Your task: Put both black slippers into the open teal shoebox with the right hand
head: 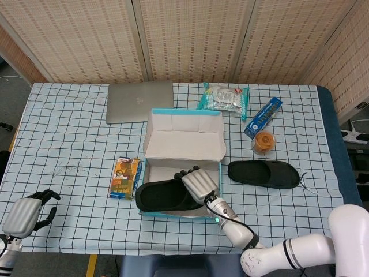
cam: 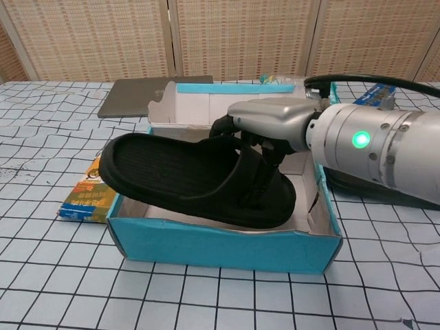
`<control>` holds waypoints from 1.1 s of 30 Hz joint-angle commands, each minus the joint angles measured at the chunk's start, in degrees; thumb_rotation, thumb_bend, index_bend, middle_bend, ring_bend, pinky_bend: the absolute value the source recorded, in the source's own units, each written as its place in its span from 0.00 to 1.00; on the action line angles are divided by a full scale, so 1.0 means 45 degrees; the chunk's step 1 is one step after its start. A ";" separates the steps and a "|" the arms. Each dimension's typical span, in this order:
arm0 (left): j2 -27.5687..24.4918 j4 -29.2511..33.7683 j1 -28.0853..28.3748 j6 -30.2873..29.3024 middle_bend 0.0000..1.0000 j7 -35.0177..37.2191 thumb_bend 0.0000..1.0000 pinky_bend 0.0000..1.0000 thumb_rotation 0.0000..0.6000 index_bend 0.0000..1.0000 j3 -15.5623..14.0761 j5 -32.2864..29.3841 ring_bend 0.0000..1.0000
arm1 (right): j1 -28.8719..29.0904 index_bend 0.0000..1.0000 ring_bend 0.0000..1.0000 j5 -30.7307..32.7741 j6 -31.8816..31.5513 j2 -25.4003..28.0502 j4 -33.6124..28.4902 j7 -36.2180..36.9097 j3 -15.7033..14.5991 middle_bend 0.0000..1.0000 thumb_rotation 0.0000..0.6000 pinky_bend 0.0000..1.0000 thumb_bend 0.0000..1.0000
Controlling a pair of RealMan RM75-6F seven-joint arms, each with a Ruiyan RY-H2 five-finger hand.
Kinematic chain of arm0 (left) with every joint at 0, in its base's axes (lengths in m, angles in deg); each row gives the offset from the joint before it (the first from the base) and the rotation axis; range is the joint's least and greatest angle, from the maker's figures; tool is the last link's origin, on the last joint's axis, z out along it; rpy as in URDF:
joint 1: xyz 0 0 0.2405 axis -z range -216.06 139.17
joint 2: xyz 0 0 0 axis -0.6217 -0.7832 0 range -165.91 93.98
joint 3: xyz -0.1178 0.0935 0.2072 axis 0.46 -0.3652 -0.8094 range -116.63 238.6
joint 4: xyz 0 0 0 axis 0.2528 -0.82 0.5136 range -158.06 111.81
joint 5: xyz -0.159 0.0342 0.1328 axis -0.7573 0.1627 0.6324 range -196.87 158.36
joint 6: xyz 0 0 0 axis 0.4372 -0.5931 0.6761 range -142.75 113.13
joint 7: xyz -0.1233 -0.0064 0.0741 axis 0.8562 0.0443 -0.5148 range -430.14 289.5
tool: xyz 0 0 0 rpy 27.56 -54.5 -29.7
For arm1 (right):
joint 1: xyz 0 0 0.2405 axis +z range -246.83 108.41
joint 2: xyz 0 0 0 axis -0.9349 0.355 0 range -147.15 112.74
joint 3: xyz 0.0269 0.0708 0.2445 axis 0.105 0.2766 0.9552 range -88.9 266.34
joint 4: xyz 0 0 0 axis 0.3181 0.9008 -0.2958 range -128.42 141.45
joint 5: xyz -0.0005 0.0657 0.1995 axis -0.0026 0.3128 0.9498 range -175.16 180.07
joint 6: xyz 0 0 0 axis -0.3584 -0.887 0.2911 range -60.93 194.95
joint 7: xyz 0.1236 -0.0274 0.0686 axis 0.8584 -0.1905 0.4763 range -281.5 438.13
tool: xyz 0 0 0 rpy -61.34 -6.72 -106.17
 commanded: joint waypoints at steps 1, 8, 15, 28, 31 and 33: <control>0.0019 0.0015 0.0008 0.0051 0.37 -0.0009 0.47 0.60 1.00 0.41 -0.0006 -0.0034 0.42 | -0.0024 0.53 0.41 -0.0010 -0.0047 -0.0023 0.0111 0.0053 -0.0087 0.54 1.00 0.27 0.00; 0.0037 0.0017 0.0025 0.0116 0.37 -0.0043 0.47 0.60 1.00 0.41 -0.0018 -0.0048 0.42 | 0.0124 0.53 0.41 0.0587 -0.0506 -0.0456 0.0878 -0.0749 -0.0487 0.54 1.00 0.27 0.00; 0.0031 0.0002 0.0026 0.0101 0.37 -0.0064 0.47 0.60 1.00 0.41 -0.0030 -0.0010 0.42 | 0.0102 0.33 0.15 0.0585 -0.0258 -0.0835 0.1620 -0.0653 -0.0700 0.34 1.00 0.14 0.00; 0.0042 -0.0006 0.0043 0.0170 0.37 0.0005 0.47 0.60 1.00 0.41 -0.0020 -0.0070 0.42 | -0.0659 0.00 0.00 -0.2433 0.1841 0.0527 0.1520 0.2931 -0.0852 0.00 1.00 0.00 0.00; 0.0051 -0.0020 0.0063 0.0191 0.37 -0.0059 0.47 0.60 1.00 0.41 -0.0041 -0.0021 0.42 | -0.0834 0.00 0.00 -0.2716 0.1993 0.1050 0.1064 0.3602 -0.0748 0.00 1.00 0.00 0.00; 0.0070 -0.0038 0.0066 0.0220 0.37 -0.0098 0.47 0.60 1.00 0.41 -0.0052 -0.0031 0.42 | -0.0962 0.00 0.00 -0.2876 0.2037 0.1328 0.0794 0.4098 -0.0622 0.00 1.00 0.00 0.00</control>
